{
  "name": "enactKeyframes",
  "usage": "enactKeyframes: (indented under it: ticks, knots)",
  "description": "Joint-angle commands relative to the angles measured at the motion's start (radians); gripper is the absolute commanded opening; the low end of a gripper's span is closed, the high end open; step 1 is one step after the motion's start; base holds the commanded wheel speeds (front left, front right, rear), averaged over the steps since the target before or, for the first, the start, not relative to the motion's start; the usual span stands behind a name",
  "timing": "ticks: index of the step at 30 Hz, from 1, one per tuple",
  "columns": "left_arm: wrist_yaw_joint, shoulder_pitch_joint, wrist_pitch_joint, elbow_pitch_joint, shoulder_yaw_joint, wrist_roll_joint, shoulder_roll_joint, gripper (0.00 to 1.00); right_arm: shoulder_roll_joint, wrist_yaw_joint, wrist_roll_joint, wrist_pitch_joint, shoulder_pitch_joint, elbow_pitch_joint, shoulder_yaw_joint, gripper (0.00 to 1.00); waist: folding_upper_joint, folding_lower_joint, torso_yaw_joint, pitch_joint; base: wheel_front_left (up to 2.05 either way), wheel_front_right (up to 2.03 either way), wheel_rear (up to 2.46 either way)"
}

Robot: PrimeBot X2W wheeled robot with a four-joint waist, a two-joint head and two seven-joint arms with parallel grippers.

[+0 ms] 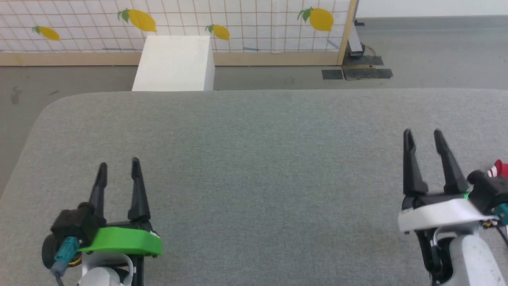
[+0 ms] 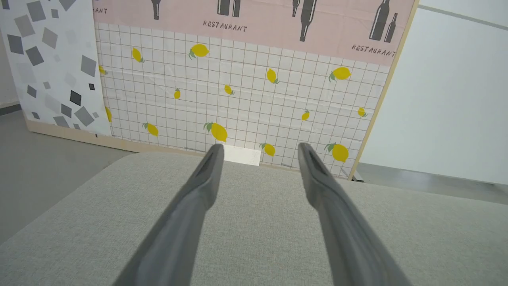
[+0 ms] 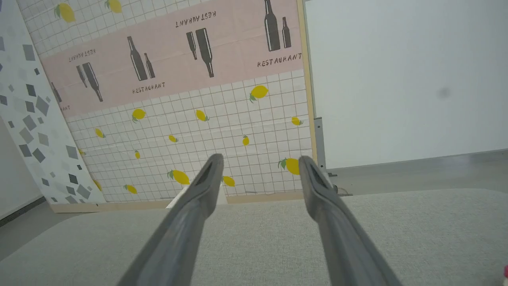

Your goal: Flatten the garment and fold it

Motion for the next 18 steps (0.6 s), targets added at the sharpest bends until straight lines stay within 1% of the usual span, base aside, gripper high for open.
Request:
enactKeyframes:
  ticks: [1,7,18]
  knots:
    - [-0.004,0.008,-0.006,0.015,-0.007,0.015,-0.002,1.0,0.0,-0.002,-0.016,-0.008,0.022,0.008,0.004,1.0,0.0,0.0001,0.013,-0.01,0.0,0.0,0.0]
    - [-0.026,0.016,-0.007,0.065,-0.034,0.028,0.0,1.0,0.0,-0.002,-0.027,-0.01,0.073,0.032,0.009,1.0,0.0,0.0001,0.02,-0.016,0.0,0.0,0.0]
    - [-0.056,0.024,-0.008,0.133,-0.037,-0.015,-0.016,1.0,0.0,-0.002,-0.014,-0.01,0.111,0.059,0.009,1.0,0.0,0.0001,0.024,-0.018,0.0,0.0,0.0]
